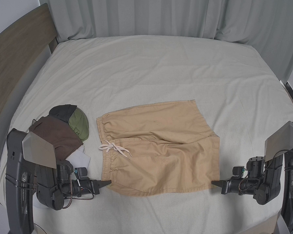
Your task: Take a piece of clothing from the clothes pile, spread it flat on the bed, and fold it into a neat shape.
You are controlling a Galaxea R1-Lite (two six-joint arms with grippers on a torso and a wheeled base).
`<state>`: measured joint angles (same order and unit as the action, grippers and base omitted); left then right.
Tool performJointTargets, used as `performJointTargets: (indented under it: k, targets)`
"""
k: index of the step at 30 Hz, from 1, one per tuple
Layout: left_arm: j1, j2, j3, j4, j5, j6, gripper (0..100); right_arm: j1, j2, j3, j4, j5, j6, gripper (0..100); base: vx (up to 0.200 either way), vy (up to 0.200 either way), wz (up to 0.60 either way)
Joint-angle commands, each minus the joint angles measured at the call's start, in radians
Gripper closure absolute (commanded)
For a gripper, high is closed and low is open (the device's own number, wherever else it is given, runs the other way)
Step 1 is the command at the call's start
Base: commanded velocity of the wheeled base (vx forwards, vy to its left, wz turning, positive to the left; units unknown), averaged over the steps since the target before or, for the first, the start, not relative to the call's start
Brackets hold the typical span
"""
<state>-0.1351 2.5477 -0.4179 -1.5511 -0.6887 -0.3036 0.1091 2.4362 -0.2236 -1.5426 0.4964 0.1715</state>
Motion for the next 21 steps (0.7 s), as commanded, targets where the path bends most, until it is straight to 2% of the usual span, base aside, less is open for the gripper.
performJointTargets:
  k: [1,6,12,16,21]
  targets:
    - [0.008,-0.007,0.008,-0.003,-0.002,0.001,100,-0.005,-0.003,0.004,-0.001,0.001,-0.001,100,0.0,0.0,0.0]
    - [0.022,-0.009,0.028,-0.003,-0.003,0.014,100,-0.005,-0.003,0.012,-0.001,0.001,-0.003,100,0.0,0.0,0.0]
    - [0.042,-0.009,0.062,-0.003,-0.012,0.067,100,-0.025,-0.003,0.046,-0.001,0.001,-0.053,100,0.0,0.0,0.0]
    - [0.057,-0.007,0.088,-0.003,-0.052,0.101,100,-0.032,-0.003,0.059,-0.001,0.002,-0.061,100,0.0,0.0,0.0]
    - [0.058,-0.006,0.102,-0.003,-0.064,0.113,100,-0.032,-0.003,0.081,0.001,0.002,-0.075,100,0.0,0.0,0.0]
